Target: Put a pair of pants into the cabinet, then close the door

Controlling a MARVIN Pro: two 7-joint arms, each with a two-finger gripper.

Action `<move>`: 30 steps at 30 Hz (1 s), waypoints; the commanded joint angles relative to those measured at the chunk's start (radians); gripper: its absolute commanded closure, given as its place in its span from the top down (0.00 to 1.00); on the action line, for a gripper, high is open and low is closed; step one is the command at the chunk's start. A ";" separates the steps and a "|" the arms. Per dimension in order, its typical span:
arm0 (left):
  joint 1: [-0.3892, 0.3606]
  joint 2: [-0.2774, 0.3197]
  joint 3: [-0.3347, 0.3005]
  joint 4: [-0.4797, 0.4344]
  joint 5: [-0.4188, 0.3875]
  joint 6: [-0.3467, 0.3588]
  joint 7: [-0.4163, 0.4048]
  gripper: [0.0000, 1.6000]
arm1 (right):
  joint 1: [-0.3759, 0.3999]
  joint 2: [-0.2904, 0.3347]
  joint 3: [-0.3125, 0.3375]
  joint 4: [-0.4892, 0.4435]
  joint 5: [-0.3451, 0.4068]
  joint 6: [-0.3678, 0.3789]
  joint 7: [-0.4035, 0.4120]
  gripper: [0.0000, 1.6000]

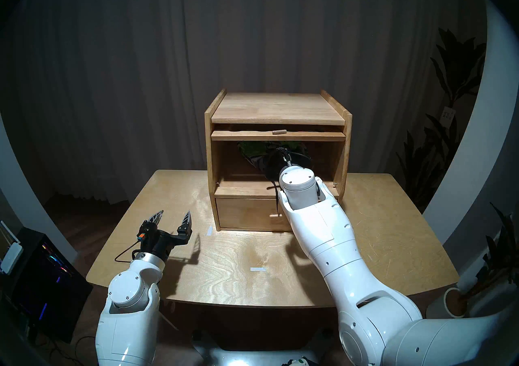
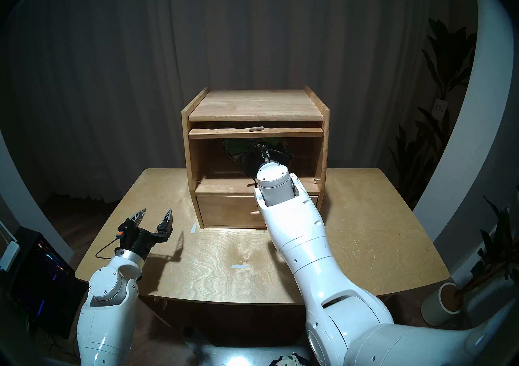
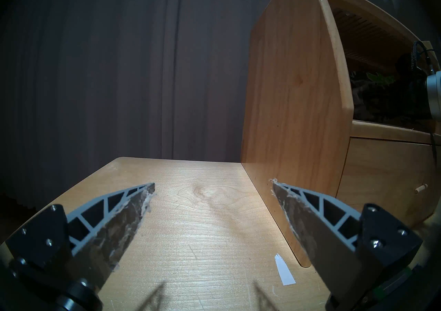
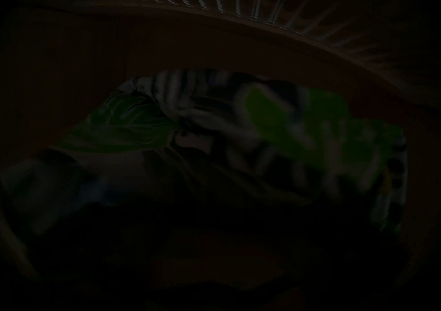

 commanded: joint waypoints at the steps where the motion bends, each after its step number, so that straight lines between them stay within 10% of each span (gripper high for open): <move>1: -0.012 0.000 -0.002 -0.023 0.000 -0.006 0.003 1.00 | -0.014 0.019 -0.053 -0.101 -0.014 -0.061 0.050 1.00; 30: -0.014 -0.003 -0.005 -0.006 0.003 -0.004 -0.006 1.00 | -0.314 0.121 -0.086 -0.448 -0.019 -0.019 0.082 1.00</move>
